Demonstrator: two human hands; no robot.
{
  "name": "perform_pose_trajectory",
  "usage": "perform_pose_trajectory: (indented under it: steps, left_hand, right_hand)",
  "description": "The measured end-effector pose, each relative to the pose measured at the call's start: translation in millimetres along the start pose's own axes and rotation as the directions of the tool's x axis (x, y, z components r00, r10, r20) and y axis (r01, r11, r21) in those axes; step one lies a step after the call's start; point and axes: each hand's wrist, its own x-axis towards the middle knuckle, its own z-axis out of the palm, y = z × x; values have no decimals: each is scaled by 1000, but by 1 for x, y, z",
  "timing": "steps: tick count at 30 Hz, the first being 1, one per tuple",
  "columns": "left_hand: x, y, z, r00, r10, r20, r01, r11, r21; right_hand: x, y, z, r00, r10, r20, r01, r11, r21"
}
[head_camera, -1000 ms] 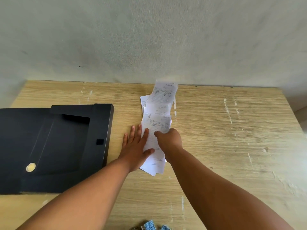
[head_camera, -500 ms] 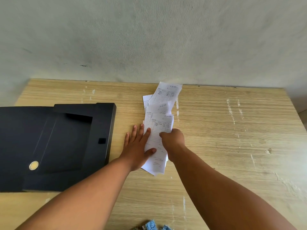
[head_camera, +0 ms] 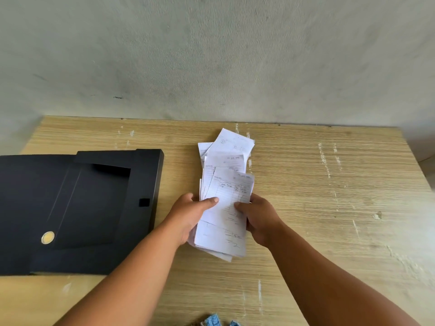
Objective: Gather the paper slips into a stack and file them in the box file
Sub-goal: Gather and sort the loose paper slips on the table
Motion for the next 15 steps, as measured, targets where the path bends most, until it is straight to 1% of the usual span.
perform_pose_trajectory:
  steps: [1, 2, 6, 11, 15]
  left_hand:
    - [-2, -1, 1, 999, -37, 31, 39, 997, -67]
    - [-2, -5, 2, 998, -40, 46, 44, 995, -89]
    - [2, -23, -1, 996, -1, 88, 7, 998, -64]
    - [4, -31, -9, 986, -20, 165, 22, 1000, -10]
    - [7, -34, -15, 976, -34, 215, 30, 999, 20]
  right_hand:
    - [-1, 2, -1, 1000, 6, 8, -6, 1000, -8]
    - [-2, 3, -1, 1000, 11, 13, -10, 1000, -24]
    - [0, 3, -4, 999, 36, -24, -37, 998, -52]
    - [14, -14, -2, 994, 93, -52, -90, 994, 57]
    - [28, -34, 4, 988, 100, -120, -90, 993, 82]
